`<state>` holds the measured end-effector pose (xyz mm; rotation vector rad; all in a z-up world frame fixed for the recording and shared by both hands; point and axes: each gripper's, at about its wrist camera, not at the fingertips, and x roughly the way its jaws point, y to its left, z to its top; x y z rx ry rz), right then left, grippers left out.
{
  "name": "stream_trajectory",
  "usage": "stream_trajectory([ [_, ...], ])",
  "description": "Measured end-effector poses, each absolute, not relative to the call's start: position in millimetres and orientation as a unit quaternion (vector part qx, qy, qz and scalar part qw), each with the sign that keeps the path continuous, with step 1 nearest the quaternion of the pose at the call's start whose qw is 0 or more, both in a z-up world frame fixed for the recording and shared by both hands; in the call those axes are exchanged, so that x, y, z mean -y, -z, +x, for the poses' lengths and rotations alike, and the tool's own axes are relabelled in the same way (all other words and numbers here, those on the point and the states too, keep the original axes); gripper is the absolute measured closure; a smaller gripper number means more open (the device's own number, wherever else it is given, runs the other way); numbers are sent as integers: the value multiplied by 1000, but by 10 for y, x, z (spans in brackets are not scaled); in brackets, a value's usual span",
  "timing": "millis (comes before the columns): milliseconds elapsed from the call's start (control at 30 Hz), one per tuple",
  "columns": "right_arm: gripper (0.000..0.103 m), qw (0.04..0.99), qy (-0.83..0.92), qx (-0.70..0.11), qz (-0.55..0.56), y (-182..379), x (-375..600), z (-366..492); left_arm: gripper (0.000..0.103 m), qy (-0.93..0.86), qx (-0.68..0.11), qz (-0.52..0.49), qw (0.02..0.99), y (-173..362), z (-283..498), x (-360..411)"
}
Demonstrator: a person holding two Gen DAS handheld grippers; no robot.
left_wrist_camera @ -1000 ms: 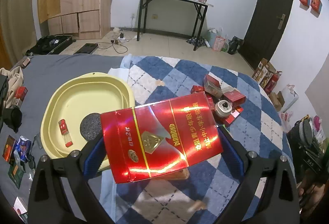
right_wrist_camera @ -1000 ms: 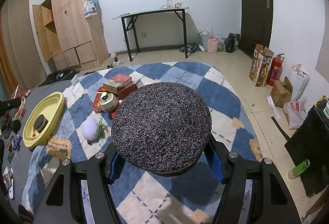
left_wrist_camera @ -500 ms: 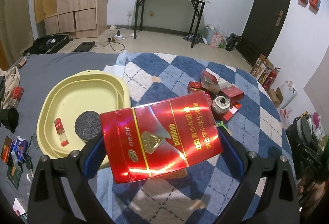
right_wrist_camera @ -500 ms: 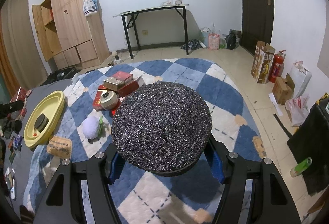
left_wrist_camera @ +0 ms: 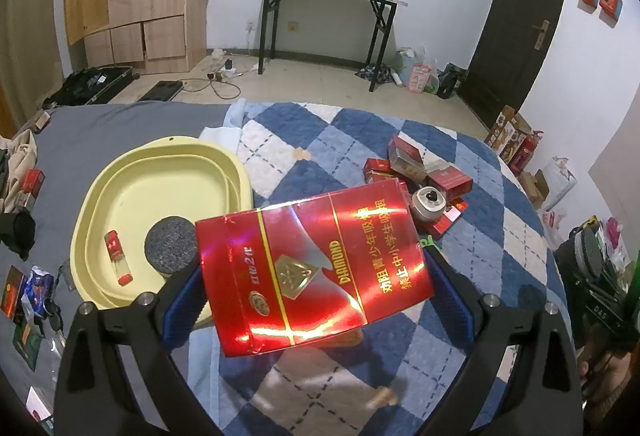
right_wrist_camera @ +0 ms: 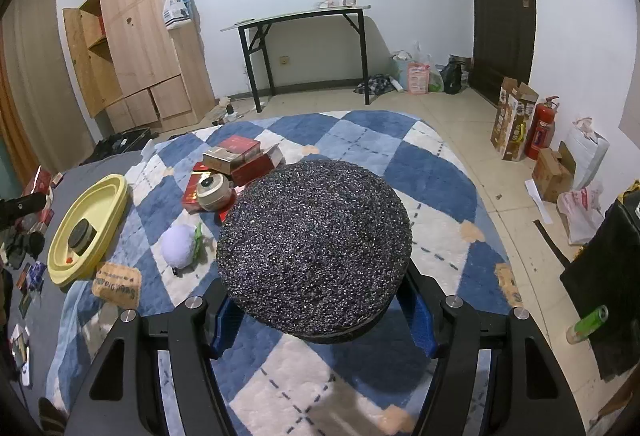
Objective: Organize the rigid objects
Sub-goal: 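Lift the held box and puck and carry them toward the yellow tray, then lower box and puck into the yellow tray and open both tools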
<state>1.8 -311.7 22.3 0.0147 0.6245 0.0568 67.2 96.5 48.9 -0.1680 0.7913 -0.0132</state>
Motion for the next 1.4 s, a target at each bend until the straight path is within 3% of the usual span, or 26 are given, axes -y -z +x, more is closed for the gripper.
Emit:
stream_trajectory([
  [433, 36, 947, -37, -318, -24, -194, 3014, 41, 5, -30, -368, -130, 920, -616, 689, -1404],
  [1233, 36, 954, -27, -299, -11, -183, 2981, -22, 5, -13, -381, -89, 920, -593, 747, -1202],
  [1400, 36, 953, -56, -295, -46, -263, 2788, -56, 5, -32, -372, -61, 926, -744, 801, -1547],
])
